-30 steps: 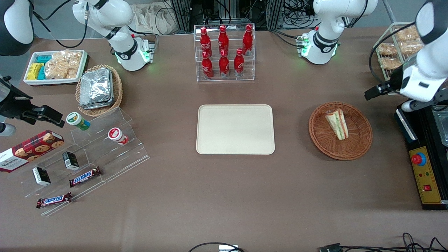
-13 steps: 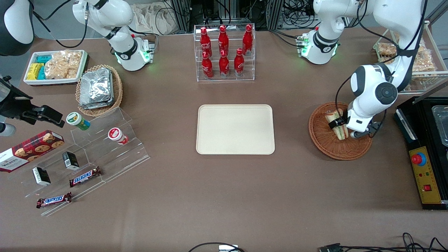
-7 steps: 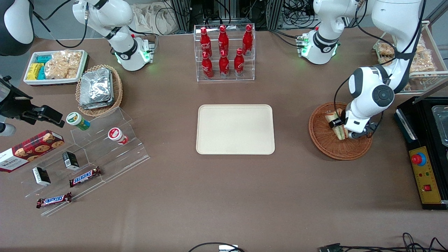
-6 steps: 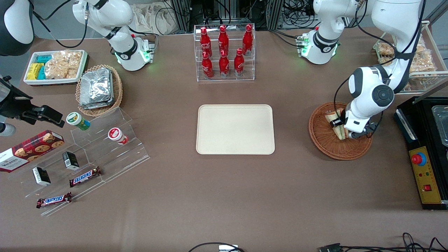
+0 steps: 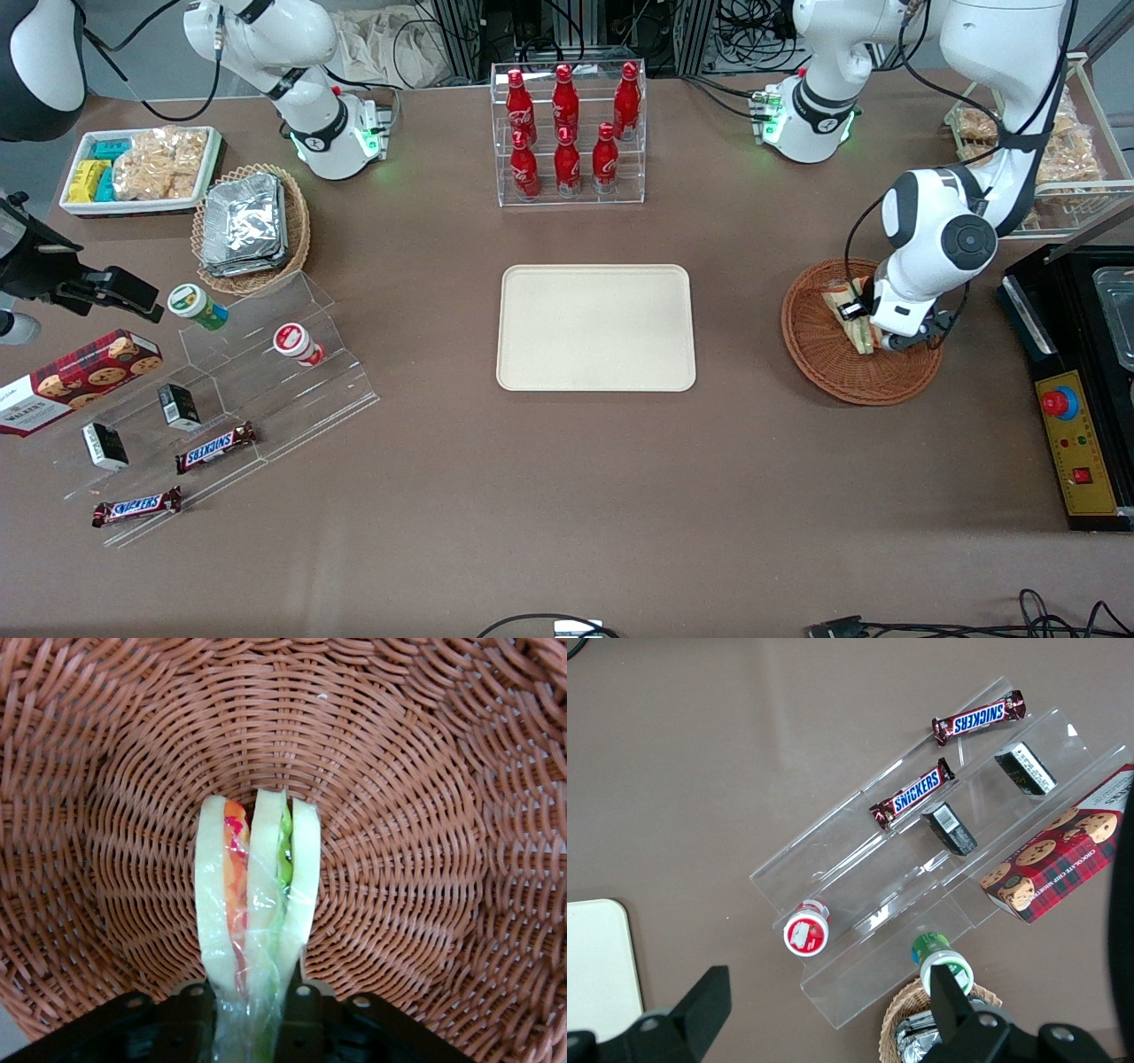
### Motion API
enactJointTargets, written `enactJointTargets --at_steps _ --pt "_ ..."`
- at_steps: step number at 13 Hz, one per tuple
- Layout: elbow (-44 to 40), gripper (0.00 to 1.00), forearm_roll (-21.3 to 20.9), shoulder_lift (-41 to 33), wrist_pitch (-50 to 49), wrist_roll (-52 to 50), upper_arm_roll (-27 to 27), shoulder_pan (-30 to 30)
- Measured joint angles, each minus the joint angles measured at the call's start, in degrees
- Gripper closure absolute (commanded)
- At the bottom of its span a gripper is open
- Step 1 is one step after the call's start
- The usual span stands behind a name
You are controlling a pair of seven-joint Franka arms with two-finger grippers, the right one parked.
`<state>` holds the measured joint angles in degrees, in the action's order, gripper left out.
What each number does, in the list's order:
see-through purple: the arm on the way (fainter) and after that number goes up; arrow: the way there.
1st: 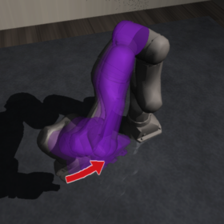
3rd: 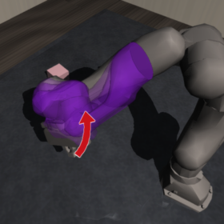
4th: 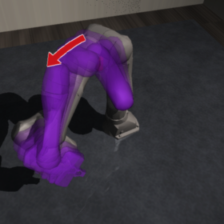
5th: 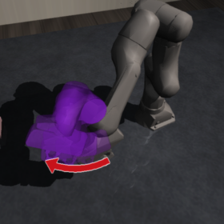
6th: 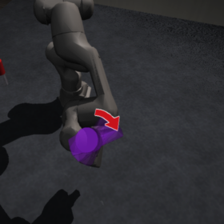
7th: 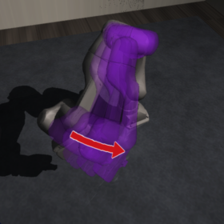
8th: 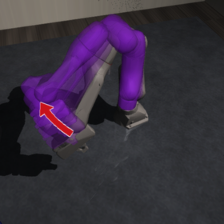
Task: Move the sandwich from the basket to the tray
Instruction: 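Lift the sandwich out of the basket with the left gripper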
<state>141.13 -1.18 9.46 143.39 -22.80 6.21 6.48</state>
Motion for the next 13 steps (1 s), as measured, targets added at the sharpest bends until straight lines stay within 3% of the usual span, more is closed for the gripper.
enactJointTargets --at_steps 3,7,10,13 --pt "-0.3 1.0 0.0 -1.7 -2.1 1.5 0.0 0.0" --pt "-4.6 1.0 -0.2 -11.3 -16.8 3.8 0.1 0.0" --pt "-14.8 1.0 -0.5 -16.2 -33.3 6.3 0.1 0.0" --pt "-30.5 1.0 -0.6 -15.8 -49.4 11.0 0.2 -0.1"
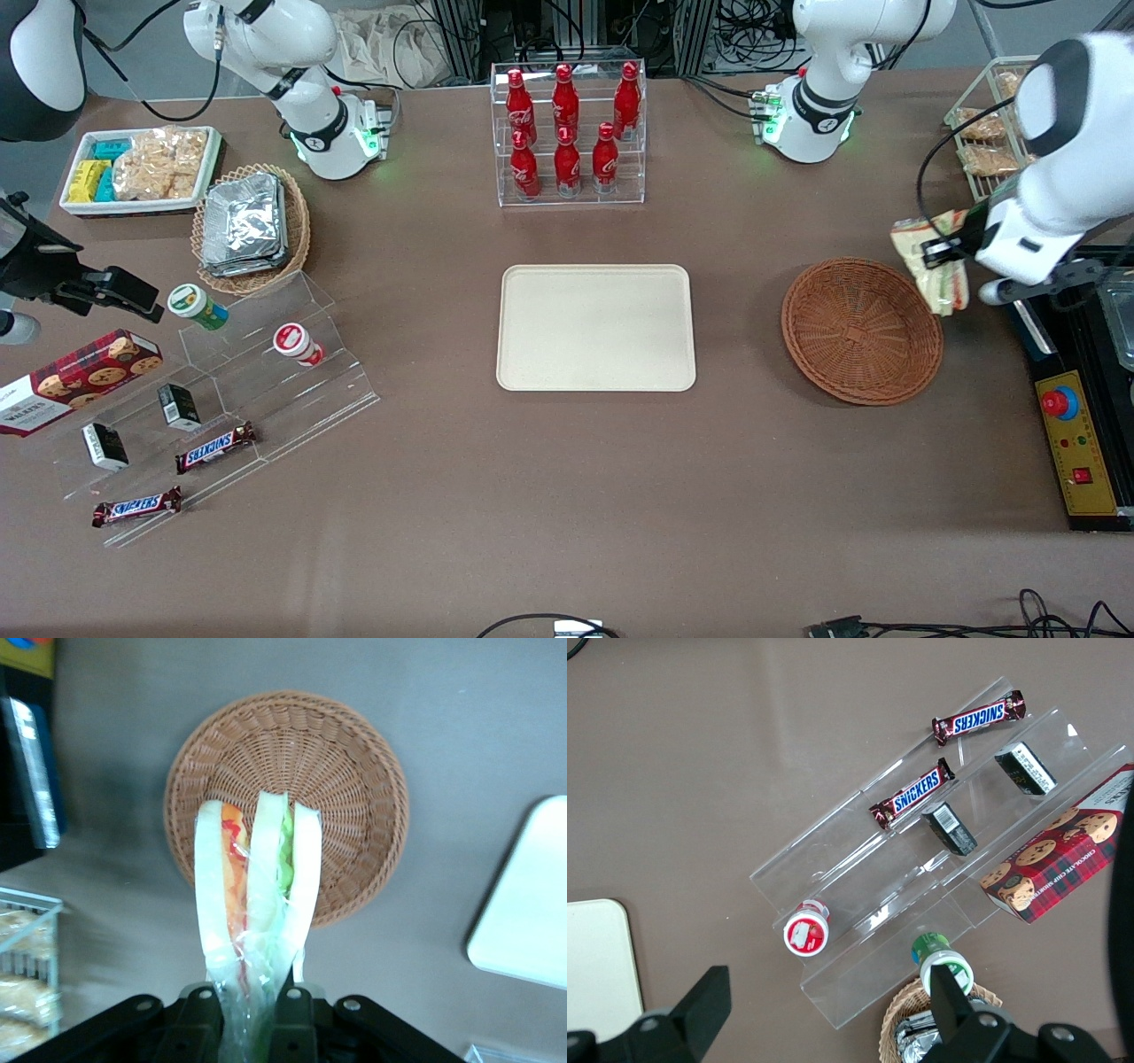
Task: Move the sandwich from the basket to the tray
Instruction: 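Lift the sandwich out of the basket with the left gripper, then carry the sandwich over the cream tray with the left gripper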
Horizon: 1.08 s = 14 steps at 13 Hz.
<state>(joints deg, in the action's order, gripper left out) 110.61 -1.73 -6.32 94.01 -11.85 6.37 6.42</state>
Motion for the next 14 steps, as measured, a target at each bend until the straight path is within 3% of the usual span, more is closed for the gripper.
enactJointTargets --at_steps 3,5,11,14 --pt "-12.4 1.0 0.4 4.2 -9.6 1.9 -0.3 0.1" --pt "-15.4 1.0 2.3 6.3 -11.9 -0.2 -2.8 0.2" --pt "-19.1 1.0 4.1 11.0 -11.6 -27.1 -25.7 1.1" --pt "-22.2 1.0 4.0 15.5 -8.2 -34.0 -32.9 1.3"
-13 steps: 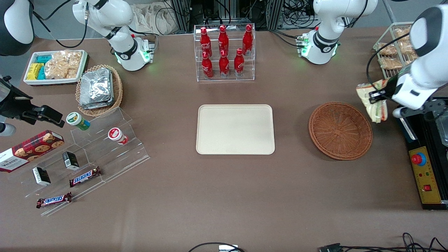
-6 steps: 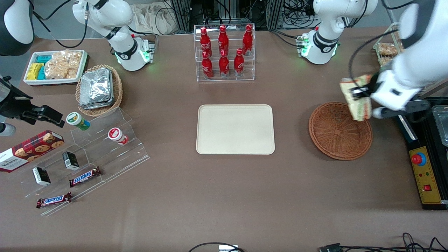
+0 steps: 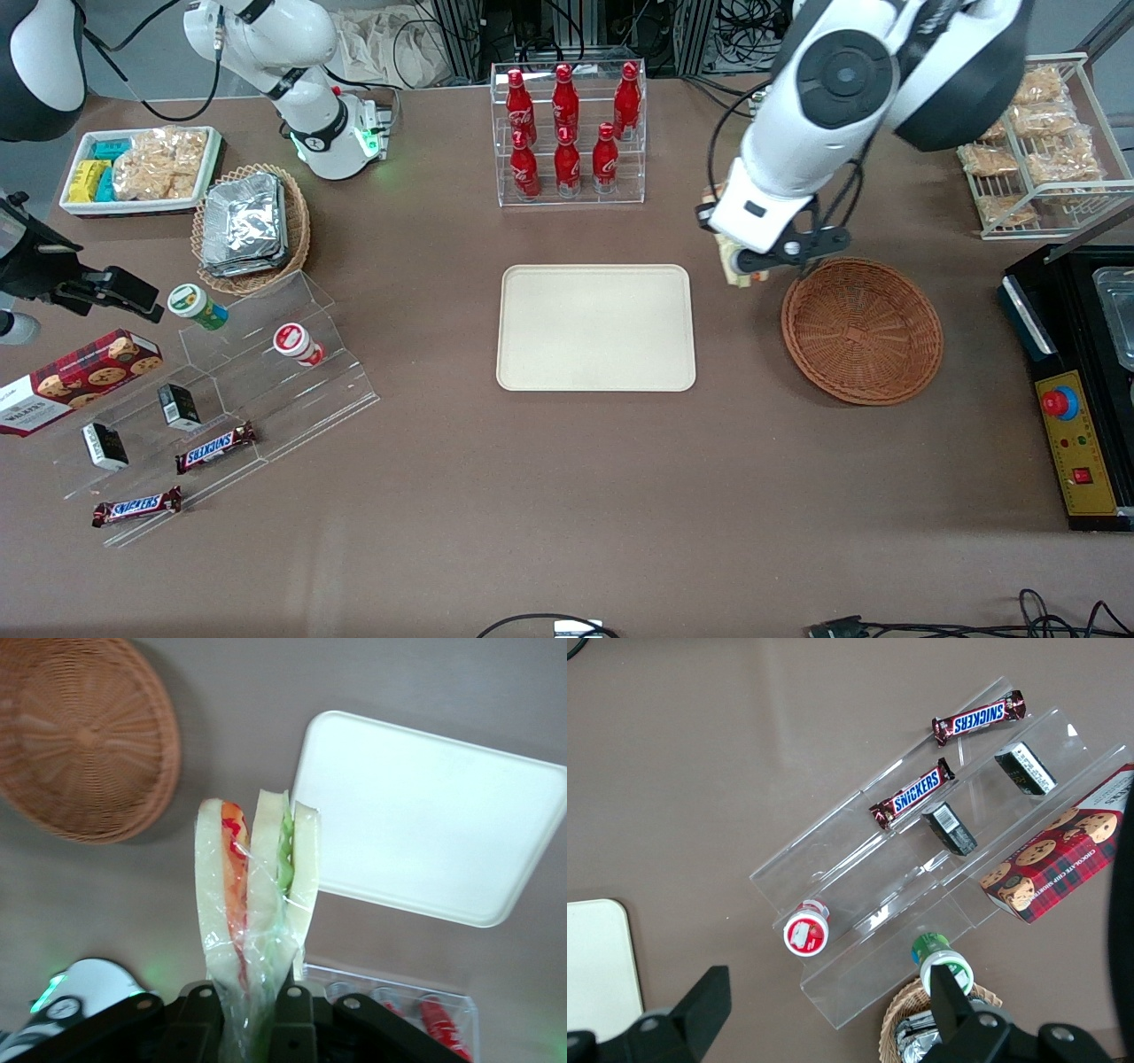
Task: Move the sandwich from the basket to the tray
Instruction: 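Carry the sandwich over the cream tray with the left gripper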
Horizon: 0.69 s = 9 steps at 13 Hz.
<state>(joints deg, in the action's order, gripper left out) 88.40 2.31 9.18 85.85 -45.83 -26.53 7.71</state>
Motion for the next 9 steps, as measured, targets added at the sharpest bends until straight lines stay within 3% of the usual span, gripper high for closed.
enactJointTargets --at_steps 5,9 --pt "5.6 1.0 -0.8 4.0 11.0 4.8 -2.0 0.0" --pt "18.0 1.0 -6.5 7.0 27.5 6.5 -2.6 0.5"
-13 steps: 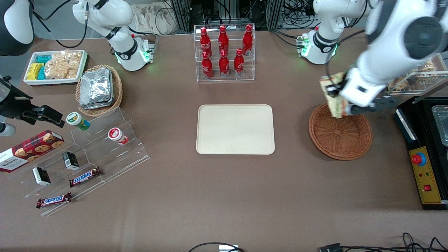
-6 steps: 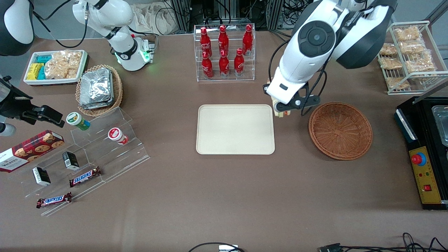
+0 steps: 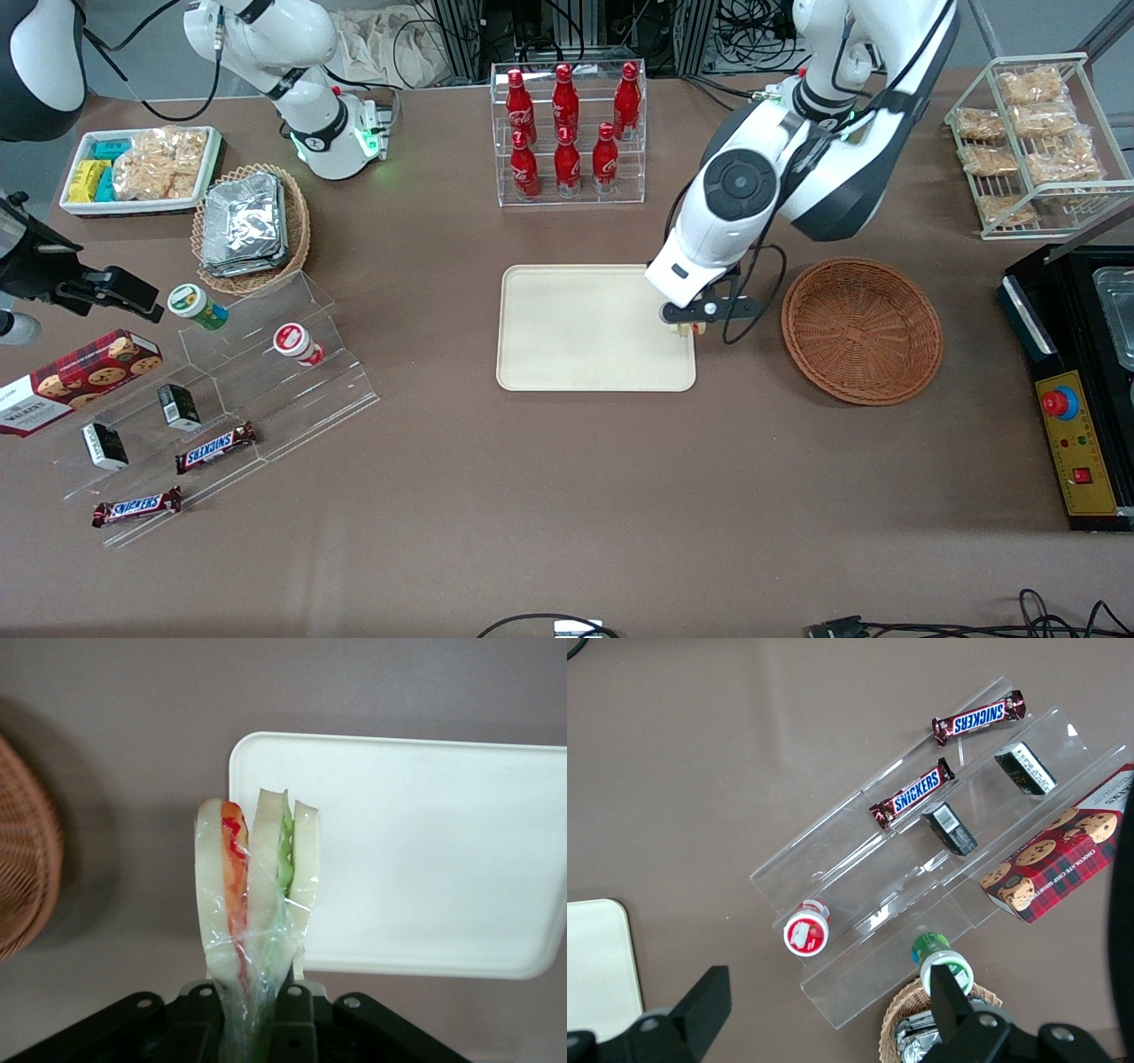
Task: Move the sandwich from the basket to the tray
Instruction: 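Carry the sandwich over the cream tray with the left gripper, then lower the sandwich onto the tray and open the left gripper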
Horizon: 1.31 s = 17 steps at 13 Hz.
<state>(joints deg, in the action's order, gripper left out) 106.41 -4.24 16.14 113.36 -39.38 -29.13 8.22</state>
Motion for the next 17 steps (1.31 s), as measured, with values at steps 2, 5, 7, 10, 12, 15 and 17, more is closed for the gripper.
enactJointTargets --at_steps 2,5,7,10,12,15,17 --pt "3.2 1.0 -2.9 3.4 5.9 0.0 0.0 0.1" --pt "4.2 1.0 -5.2 8.8 11.5 -1.6 0.0 0.0" --pt "4.3 1.0 -6.0 11.4 13.8 -2.7 0.0 0.0" --pt "4.3 1.0 -7.5 14.1 16.2 -3.6 0.0 0.4" --pt "4.3 0.02 -7.8 14.8 16.7 -3.9 0.0 0.6" --pt "4.3 0.0 -7.8 14.9 17.0 -4.2 0.0 0.6" --pt "4.3 0.0 -7.8 14.9 17.1 -4.6 0.0 0.6"
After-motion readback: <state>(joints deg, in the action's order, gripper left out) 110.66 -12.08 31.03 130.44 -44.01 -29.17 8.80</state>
